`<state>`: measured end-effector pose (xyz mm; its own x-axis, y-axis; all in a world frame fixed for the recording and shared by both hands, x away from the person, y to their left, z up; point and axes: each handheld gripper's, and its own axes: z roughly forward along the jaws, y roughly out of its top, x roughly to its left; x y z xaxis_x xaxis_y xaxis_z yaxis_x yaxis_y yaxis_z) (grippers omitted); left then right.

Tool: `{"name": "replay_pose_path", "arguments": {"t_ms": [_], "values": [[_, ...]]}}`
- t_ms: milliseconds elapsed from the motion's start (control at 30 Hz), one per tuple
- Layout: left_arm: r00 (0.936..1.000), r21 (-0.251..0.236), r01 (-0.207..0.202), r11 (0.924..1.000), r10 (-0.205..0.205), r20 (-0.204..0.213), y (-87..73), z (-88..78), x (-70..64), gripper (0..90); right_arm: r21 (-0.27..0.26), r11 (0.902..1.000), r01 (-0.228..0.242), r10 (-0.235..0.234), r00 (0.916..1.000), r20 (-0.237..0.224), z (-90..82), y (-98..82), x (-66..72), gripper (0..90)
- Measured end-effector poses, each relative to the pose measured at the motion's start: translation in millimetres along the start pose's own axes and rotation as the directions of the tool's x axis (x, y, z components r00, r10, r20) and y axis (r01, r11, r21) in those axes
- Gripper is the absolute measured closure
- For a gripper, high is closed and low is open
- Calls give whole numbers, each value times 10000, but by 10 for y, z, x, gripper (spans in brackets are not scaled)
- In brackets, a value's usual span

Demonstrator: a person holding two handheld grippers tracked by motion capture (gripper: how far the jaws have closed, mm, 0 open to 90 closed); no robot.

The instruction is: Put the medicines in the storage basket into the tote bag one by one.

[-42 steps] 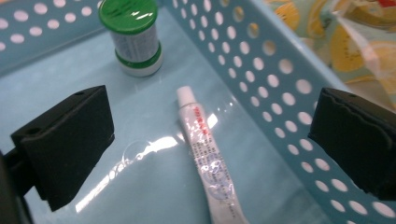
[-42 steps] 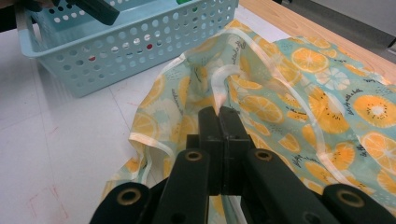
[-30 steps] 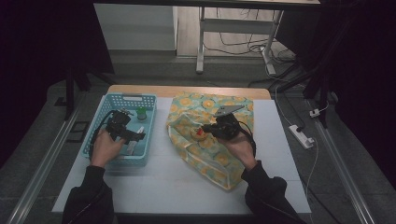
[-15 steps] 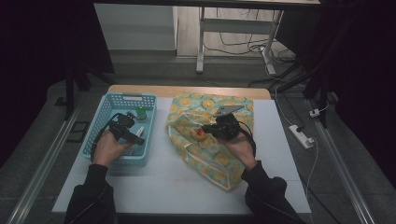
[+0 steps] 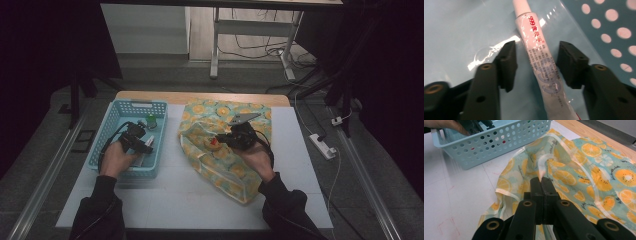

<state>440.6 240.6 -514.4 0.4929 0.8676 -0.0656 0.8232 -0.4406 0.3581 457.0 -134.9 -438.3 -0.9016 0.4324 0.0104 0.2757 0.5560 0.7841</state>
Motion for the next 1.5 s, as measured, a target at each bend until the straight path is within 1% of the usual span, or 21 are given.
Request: {"name": "replay_pose_path", "arguments": {"t_ms": [33, 100, 167, 300, 433, 500, 533, 633, 700, 767, 833, 967, 1033, 1100, 1167, 1233, 1333, 1500], "values": [[10000, -11, 13, 10000, -13, 12, 0, -1, 0, 586, 8, 10000, 2, -2, 10000, 4, -1, 0, 0, 900], [10000, -21, 22, 10000, -22, 41, -1, -2, 1, 629, -4, 10000, -2, 2, 10000, 1, -1, 0, 0, 900], [10000, -16, -43, 10000, 44, 49, 0, -5, -3, 701, -2, 10000, 1, -1, 10000, 4, -2, 0, 0, 900], [10000, -23, 0, 10000, 0, 9, 2, -9, 1, 712, 10, 10000, 13, -13, 10000, 10, -2, -1, 0, 900], [9995, -55, 5, 10000, -7, -313, 6, -22, -11, 714, -13, 10000, 2, -1, 10000, 16, -3, -2, 0, 900], [9990, -318, 49, 9995, -63, -432, 3, -56, -9, 715, -16, 10000, 1, -1, 10000, 16, -4, -2, -1, 900], [9990, -553, 138, 9984, -161, -407, 0, -82, -6, 715, -16, 10000, 3, -3, 10000, 13, -5, -2, -1, 900], [9975, -1157, 339, 9927, -407, -570, -17, -151, 2, 716, -7, 10000, 7, -7, 10000, 2, -7, -1, -4, 900], [9971, -1457, 330, 9888, -425, -625, -25, -190, -3, 716, -9, 10000, 4, -4, 10000, 7, -5, -1, -3, 900], [9975, -1727, 324, 9844, -427, -566, -31, -227, -6, 716, -11, 10000, 9, -9, 10000, -6, -4, 0, -3, 900], [9985, -2011, 332, 9790, -412, -356, -40, -272, 2, 716, 2, 10000, 20, -20, 10000, 0, -5, 0, -3, 900], [9989, -2660, 439, 9630, -374, 295, -64, -381, 17, 716, 18, 10000, 23, -23, 10000, -10, -3, -1, -9, 900], [9986, -2804, 366, 9592, -245, 466, -70, -433, 7, 716, 30, 10000, 26, -26, 10000, -18, -3, -2, -12, 900], [9980, -2993, 308, 9536, -127, 621, -67, -487, -21, 716, 38, 10000, 17, -17, 10000, -19, -1, -4, -15, 900], [9973, -3201, 198, 9472, 37, 727, -52, -549, -66, 716, 49, 10000, 14, -14, 10000, -17, 1, -5, -17, 900], [9961, -3338, 47, 9426, 248, 841, -26, -604, -122, 716, 61, 10000, 19, -19, 10000, -22, 3, -6, -18, 900], [9946, -3400, -294, 9400, 614, 838, 16, -668, -228, 716, 80, 10000, 35, -35, 10000, 3, 6, -7, -17, 900], [9882, -3432, -847, 9354, 1230, 914, 99, -742, -445, 716, 95, 10000, 12, -12, 10000, 13, 6, -10, -23, 900]]}}
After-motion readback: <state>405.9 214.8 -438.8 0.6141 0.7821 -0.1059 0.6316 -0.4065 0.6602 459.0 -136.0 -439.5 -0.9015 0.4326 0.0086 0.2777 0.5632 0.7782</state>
